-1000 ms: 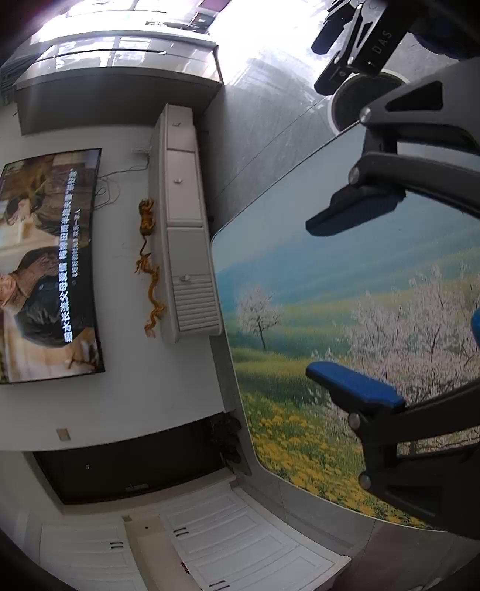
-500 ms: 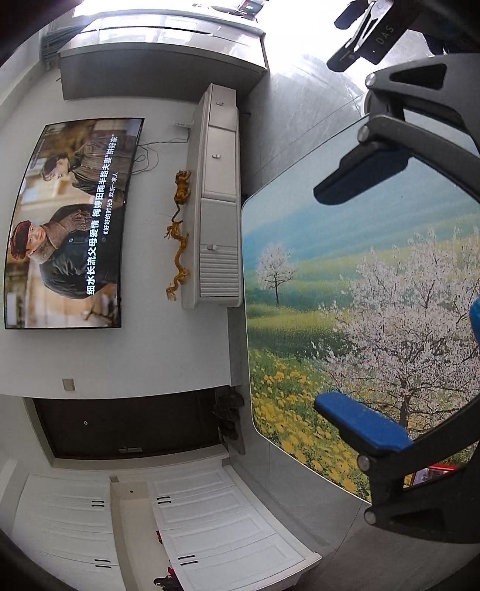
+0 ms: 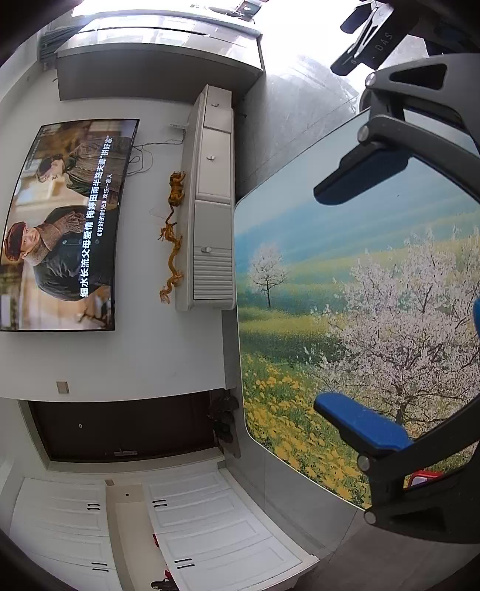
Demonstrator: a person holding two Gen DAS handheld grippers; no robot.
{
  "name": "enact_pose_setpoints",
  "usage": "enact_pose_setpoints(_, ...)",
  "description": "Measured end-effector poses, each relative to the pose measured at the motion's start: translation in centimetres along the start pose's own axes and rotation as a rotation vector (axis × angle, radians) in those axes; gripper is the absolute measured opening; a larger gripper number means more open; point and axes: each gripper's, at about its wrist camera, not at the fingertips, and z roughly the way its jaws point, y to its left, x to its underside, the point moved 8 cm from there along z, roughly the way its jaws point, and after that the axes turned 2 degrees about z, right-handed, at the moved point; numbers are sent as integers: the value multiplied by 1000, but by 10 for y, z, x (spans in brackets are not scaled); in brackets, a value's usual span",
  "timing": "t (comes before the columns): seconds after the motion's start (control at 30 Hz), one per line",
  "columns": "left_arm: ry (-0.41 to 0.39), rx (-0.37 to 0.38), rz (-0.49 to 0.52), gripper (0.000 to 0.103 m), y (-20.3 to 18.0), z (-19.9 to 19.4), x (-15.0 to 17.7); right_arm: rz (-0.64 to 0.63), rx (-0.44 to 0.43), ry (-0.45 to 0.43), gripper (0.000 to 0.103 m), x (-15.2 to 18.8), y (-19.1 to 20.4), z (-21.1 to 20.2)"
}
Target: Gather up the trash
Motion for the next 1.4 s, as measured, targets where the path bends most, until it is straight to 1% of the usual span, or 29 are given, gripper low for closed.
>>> enact_pose_setpoints(0.27, 28, 26, 30, 102, -15, 12, 10, 11, 20, 19, 103, 5, -7, 6)
enact_pose_setpoints(0.53, 34, 46, 41, 102, -26, 20, 12, 21, 44, 3, 103, 3, -15, 7)
enact_pose_setpoints(0.67, 28, 46, 34, 102, -29, 23, 11, 22, 63, -15, 103, -1, -20, 4)
enact_pose_setpoints(0.9, 54, 39, 45, 102, -33, 30, 15, 26, 77, -32, 103, -3, -29, 1)
enact_pose_setpoints(1.27, 48, 42, 47, 102, -35, 31, 16, 31, 85, -40, 103, -4, -32, 1)
enact_pose_setpoints(1.4, 37, 36, 44, 102, -33, 28, 14, 28, 87, -60, 103, -6, -30, -3)
